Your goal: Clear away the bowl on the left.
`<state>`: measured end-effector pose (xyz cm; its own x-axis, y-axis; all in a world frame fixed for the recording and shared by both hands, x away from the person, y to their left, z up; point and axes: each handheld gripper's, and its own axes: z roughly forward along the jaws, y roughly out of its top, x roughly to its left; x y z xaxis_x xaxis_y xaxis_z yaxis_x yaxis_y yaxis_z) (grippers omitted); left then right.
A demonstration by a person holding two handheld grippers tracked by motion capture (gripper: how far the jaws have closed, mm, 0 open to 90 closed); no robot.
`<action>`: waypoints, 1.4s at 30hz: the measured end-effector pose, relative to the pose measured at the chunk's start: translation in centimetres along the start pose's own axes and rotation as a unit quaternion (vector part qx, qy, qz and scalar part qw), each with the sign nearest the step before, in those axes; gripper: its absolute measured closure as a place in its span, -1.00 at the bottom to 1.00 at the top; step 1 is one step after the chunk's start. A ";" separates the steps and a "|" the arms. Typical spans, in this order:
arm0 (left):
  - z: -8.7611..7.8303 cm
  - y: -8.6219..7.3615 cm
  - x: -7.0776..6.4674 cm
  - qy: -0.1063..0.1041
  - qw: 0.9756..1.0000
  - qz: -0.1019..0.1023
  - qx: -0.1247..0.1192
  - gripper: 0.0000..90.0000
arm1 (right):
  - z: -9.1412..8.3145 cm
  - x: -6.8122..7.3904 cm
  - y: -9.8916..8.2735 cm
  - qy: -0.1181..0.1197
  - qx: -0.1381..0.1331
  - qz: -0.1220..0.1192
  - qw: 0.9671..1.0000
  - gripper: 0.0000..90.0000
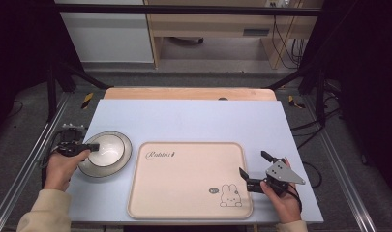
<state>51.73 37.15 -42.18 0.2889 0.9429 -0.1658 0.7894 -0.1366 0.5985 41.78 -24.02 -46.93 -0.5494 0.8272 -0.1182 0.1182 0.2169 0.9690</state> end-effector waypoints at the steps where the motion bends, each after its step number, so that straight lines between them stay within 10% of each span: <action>1: -0.1 0.0 -0.1 0.002 1.000 0.002 -0.001 0.84 | 0.0 0.0 0.0 0.000 -0.001 -0.001 1.000 -0.92; 42: -1.5 2.5 -6.2 -0.078 0.995 0.050 -0.041 0.83 | 0.0 -0.1 0.0 -0.002 -0.004 -0.001 1.000 -0.92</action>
<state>51.08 31.36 -38.54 0.4493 0.8665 -0.2174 0.7074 -0.1964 0.6790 41.80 -24.11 -46.92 -0.5465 0.8288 -0.1202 0.1114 0.2142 0.9704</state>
